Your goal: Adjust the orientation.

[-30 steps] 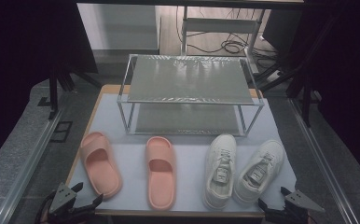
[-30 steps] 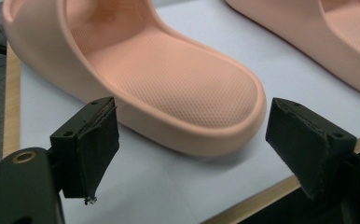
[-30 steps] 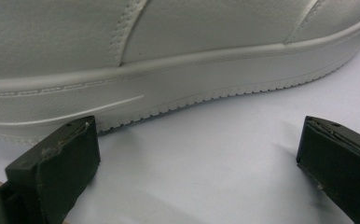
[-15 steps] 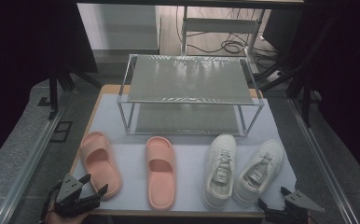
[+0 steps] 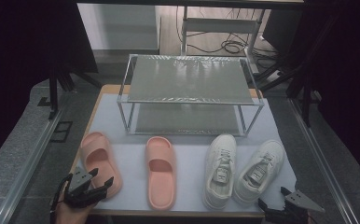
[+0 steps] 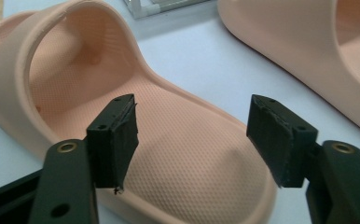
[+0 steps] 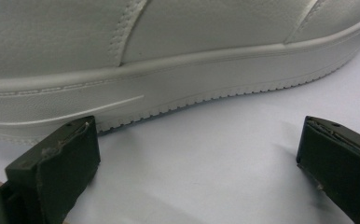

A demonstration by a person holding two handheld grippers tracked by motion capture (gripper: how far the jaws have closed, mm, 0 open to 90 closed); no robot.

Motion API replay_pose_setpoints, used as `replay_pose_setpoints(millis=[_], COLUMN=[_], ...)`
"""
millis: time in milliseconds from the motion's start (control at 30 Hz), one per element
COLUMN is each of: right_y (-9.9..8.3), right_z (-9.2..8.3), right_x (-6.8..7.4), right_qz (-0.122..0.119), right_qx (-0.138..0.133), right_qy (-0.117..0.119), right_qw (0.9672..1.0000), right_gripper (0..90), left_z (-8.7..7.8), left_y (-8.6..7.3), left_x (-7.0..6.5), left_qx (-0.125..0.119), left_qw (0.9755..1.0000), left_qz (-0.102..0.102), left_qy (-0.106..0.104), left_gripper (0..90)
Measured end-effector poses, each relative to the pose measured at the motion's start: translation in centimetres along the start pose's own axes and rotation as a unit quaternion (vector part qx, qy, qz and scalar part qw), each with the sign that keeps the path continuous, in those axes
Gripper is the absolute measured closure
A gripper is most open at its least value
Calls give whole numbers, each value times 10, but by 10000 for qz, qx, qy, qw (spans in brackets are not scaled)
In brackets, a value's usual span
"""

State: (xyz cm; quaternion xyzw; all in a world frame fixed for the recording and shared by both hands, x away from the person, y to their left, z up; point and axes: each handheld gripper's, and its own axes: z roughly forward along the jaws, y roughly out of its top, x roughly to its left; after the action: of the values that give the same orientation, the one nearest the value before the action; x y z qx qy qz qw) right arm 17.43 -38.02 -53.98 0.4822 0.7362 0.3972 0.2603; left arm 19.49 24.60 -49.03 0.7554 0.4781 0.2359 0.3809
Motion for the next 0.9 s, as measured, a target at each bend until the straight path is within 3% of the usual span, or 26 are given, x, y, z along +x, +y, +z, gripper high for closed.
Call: replay_pose_setpoints(millis=[267,633,900], right_y=[0,0,0], right_z=[0,0,0], right_x=[0,0,0], right_qz=[5,4,4], right_qx=[4,5,3], right_qy=[3,4,5], right_qw=[10000,10000,10000], right_gripper=[0,0,0], left_z=[14,31,40], left_y=[10,24,33], left_x=[9,15,21], left_qx=[22,150,154], left_qw=[9997,9992,9983], left_qz=[-224,-236,-389], left_qy=[94,297,409], left_gripper=[425,512,553])
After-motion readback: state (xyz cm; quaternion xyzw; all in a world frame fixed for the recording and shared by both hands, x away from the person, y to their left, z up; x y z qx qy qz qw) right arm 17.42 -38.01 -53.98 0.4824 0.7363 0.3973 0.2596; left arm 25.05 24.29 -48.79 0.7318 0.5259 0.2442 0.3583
